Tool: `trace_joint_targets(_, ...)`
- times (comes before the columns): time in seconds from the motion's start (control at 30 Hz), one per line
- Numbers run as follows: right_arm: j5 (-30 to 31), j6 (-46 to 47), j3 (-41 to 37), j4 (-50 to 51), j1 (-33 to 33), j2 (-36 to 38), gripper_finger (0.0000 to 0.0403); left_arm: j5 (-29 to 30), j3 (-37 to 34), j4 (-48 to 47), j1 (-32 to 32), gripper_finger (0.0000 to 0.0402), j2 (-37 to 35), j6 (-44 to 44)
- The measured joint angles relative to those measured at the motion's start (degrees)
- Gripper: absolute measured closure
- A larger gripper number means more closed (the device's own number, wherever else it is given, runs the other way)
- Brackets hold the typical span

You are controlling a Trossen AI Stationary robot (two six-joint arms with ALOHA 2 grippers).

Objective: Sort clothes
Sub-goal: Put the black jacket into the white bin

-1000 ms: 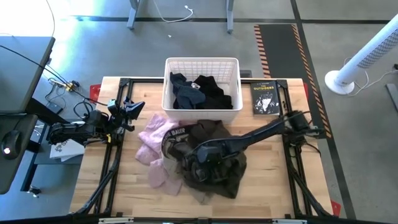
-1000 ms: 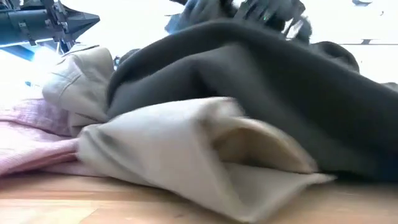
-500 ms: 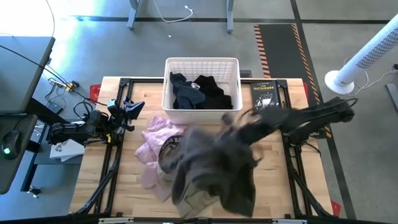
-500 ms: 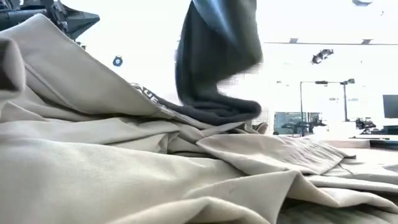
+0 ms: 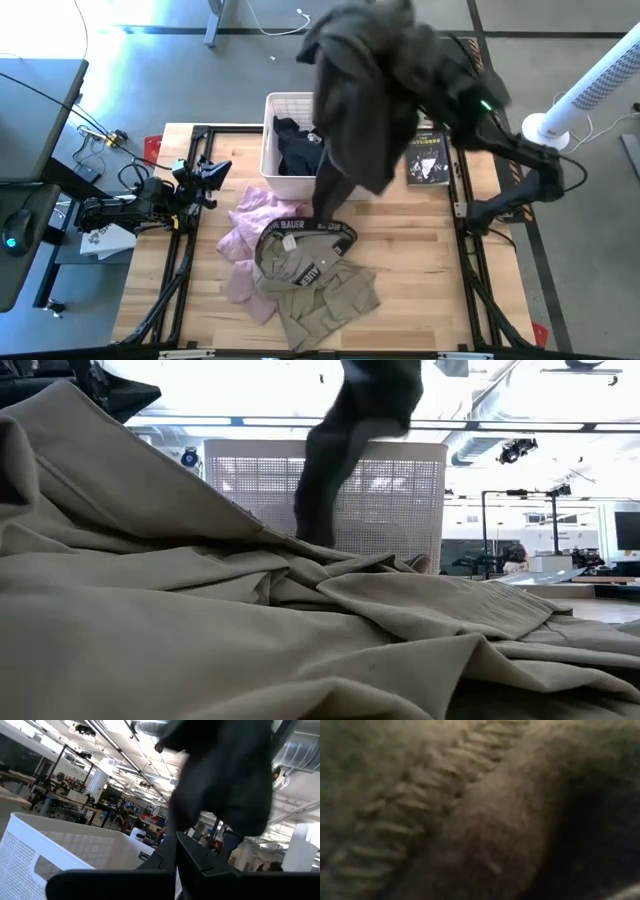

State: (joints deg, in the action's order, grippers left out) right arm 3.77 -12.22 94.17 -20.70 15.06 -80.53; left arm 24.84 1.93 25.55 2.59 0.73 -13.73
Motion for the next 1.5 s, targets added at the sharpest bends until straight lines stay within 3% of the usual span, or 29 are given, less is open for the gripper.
trace_joint_targets(0.23,-4.00,7.27,12.23,36.13,10.00,-15.43,0.0336,0.22,0.00,0.01,-0.01,0.0401,0.00,0.82)
trace_joint_targets(0.37,-2.24,7.29,13.56,52.96,13.06,-22.74,0.0286,0.09,0.00,0.01,0.00,0.0401,0.00,0.79)
trace_joint_targets(0.53,-1.81,6.24,13.77,64.95,15.32,-28.85,0.0236,-0.02,0.00,0.01,-0.02,0.0401,0.00,0.52)
trace_joint_targets(0.77,6.80,5.51,15.77,69.77,14.84,-28.88,0.0206,0.21,0.00,0.01,-0.02,0.0401,0.00,0.84)
trace_joint_targets(1.03,15.58,3.81,33.61,77.25,9.93,-27.80,0.0205,0.46,0.00,0.01,-0.02,0.0401,0.00,0.86)
trace_joint_targets(1.27,11.67,-1.83,37.31,78.09,4.32,-27.93,0.0204,0.00,0.00,0.03,-0.02,0.0401,0.00,0.34)
trace_joint_targets(1.5,3.91,2.89,23.89,72.71,8.72,-30.64,0.0206,-0.33,0.02,0.03,0.00,0.0401,0.00,-1.08)
